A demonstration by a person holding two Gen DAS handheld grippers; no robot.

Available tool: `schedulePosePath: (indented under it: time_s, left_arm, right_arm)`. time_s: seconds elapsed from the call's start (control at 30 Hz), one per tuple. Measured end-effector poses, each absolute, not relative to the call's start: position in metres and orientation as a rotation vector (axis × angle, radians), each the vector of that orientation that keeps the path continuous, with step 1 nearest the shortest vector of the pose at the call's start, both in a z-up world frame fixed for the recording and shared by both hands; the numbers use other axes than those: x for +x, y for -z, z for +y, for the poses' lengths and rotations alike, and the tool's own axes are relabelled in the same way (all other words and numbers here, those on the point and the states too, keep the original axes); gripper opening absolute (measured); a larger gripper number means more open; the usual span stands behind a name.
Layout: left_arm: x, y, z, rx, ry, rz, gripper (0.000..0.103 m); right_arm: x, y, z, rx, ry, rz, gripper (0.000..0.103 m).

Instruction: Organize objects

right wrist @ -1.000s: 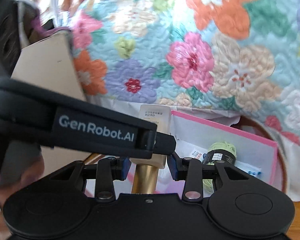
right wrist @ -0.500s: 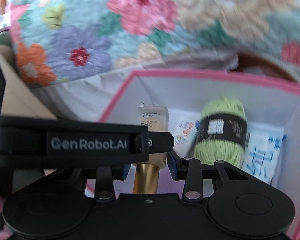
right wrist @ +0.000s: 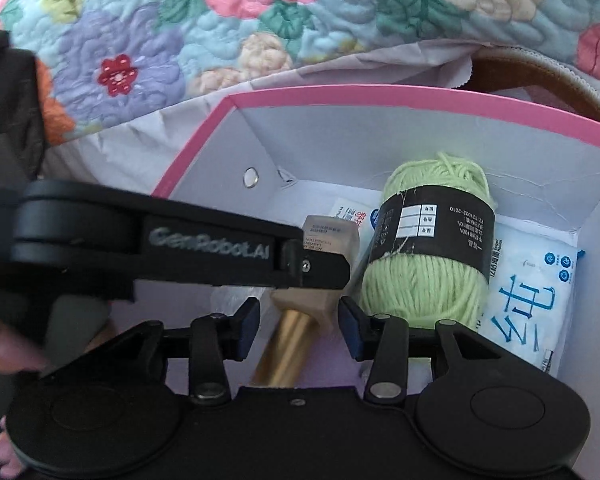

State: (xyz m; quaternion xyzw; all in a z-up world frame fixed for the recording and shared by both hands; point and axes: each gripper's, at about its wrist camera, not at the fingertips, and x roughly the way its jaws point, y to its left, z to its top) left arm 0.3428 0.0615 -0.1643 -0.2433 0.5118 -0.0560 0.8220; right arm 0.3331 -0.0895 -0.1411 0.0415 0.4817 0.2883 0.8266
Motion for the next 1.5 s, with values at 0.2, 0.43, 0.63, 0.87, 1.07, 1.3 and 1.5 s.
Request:
schedulePosePath:
  time_s: [0.2,0.43,0.63,0.87,1.07,1.3,1.5]
  left_arm:
    - [0.346,0.164,0.064,-0.524,0.113,1.081,0.035]
    - [0.342,0.145,0.069,-0.515,0.08,1.044,0.03]
    - [0.324,0.123,0.066,-0.403,0.034,1.042,0.038]
    - [0.295,0.098,0.065,-0.312,0.007,1.024,0.058]
    - [0.263,0.074,0.062,-0.271,-0.007,1.024,0.061]
    - [0.222,0.035,0.065,-0.272,-0.045,1.015,0.07]
    - [0.194,0.011,0.068,-0.236,-0.058,1.05,0.076]
  right_arm:
    - [0.311,0.145,-0.092,0.108,-0.646,1.014,0.035]
    - [0.315,0.149,-0.086,0.155,-0.549,0.938,0.033]
    - [0.33,0.149,-0.076,0.128,-0.491,0.937,0.033]
    - [0.301,0.121,-0.089,0.075,-0.488,0.899,0.05]
    - [0.27,0.087,-0.108,0.028,-0.489,0.862,0.05]
    - [0.234,0.036,-0.125,-0.023,-0.496,0.801,0.05]
    - [0.207,-0.005,-0.137,-0.018,-0.508,0.769,0.053]
